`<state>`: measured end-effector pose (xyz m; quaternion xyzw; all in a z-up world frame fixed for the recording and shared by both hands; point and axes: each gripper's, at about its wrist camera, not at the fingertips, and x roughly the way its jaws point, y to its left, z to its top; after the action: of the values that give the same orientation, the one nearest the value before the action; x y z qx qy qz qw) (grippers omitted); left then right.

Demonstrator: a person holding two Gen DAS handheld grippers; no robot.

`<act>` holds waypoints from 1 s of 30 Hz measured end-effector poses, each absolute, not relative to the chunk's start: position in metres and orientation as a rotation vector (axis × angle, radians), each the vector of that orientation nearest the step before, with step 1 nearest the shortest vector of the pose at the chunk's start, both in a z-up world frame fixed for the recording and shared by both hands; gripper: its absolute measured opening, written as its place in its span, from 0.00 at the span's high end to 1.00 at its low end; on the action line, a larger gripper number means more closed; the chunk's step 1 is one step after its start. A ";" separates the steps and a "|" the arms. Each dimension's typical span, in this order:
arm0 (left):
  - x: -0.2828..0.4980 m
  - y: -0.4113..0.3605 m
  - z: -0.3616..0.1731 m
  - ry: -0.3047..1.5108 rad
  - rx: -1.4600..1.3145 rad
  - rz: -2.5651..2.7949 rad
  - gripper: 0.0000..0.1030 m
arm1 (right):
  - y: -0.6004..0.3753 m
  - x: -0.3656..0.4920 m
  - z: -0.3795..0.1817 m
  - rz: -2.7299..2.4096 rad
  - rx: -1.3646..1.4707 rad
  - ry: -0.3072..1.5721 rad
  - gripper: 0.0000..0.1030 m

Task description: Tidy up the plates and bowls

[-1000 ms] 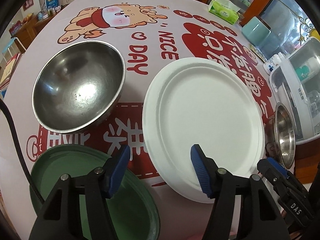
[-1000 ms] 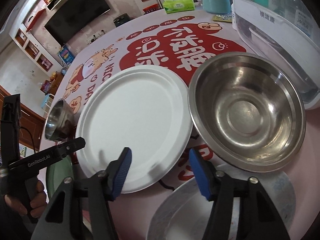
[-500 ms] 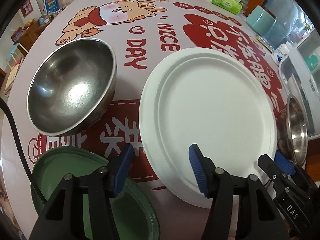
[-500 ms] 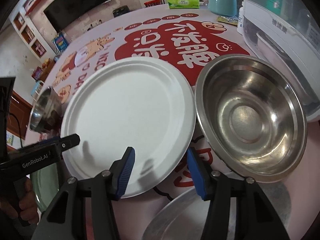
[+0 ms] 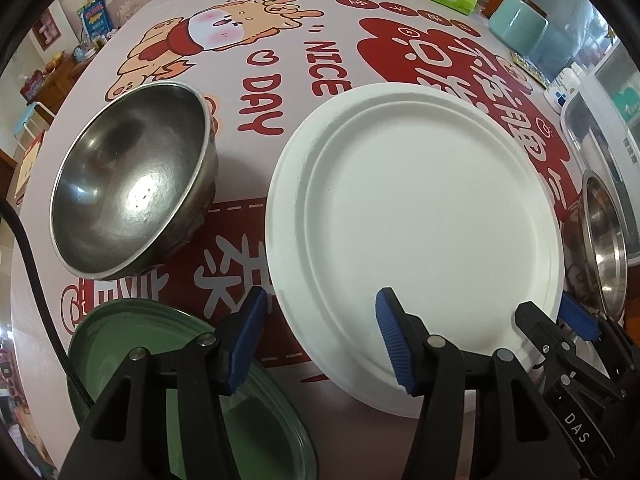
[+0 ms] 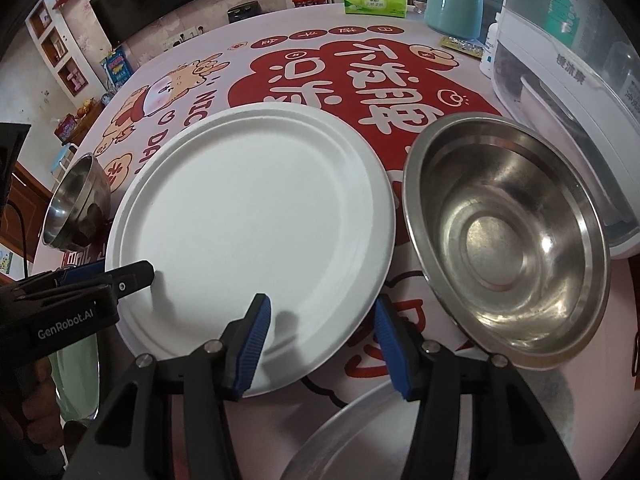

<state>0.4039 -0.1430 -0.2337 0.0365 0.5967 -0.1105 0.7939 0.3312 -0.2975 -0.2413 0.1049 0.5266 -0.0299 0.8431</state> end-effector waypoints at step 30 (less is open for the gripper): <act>0.388 -0.135 -0.195 1.196 0.085 -0.296 0.52 | -0.323 0.306 -0.201 0.022 0.390 0.950 0.72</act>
<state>0.3875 -0.1348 -0.1946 0.0400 0.5609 -0.1390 0.8152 0.3060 -0.3234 -0.2008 0.1864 0.4542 0.0106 0.8711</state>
